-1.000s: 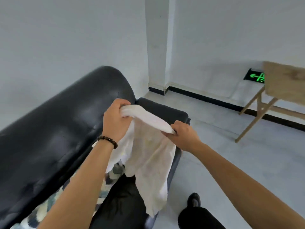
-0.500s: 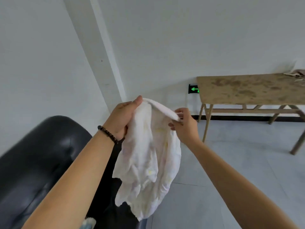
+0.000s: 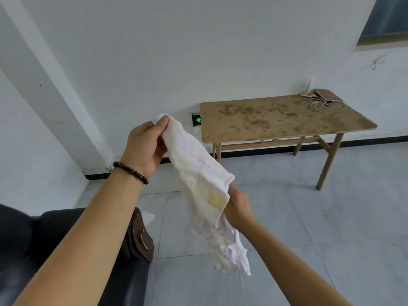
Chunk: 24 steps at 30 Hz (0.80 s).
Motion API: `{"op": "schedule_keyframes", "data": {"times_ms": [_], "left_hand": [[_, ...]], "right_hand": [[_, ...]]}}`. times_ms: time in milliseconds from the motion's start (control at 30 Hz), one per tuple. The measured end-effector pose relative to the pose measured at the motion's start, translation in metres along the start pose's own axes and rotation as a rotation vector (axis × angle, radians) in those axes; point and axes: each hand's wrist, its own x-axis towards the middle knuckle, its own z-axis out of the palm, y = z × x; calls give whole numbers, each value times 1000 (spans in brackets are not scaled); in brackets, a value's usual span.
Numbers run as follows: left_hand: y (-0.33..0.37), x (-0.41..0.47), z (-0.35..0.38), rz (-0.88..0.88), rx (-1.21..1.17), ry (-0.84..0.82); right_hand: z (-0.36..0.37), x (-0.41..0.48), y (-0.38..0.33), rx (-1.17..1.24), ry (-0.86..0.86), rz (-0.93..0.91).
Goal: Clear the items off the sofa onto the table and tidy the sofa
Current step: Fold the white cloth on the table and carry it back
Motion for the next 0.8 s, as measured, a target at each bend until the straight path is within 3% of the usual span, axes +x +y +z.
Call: {"op": "schedule_keyframes", "data": {"times_ms": [100,200,367,600,667,800], "left_hand": [[-16,36,-3,51,229,63],[-29,81,-8,62,487,77],[-52,148,33,-71,928,-219],[-120,238,120,214,1254,-309],[-131,274,135,344,1225,-229],[-119,349,153,538,901,-41]], "right_hand": [[-47,56,-3,1,292,-41],[-79,101,-8,-101,396,-154],[-110,177,-26,17,460,-139],[-150,290,-72,245,419,-182],[-165,318,-81,220,452,-215],[-204,366,-61,-30,671,-202]]}}
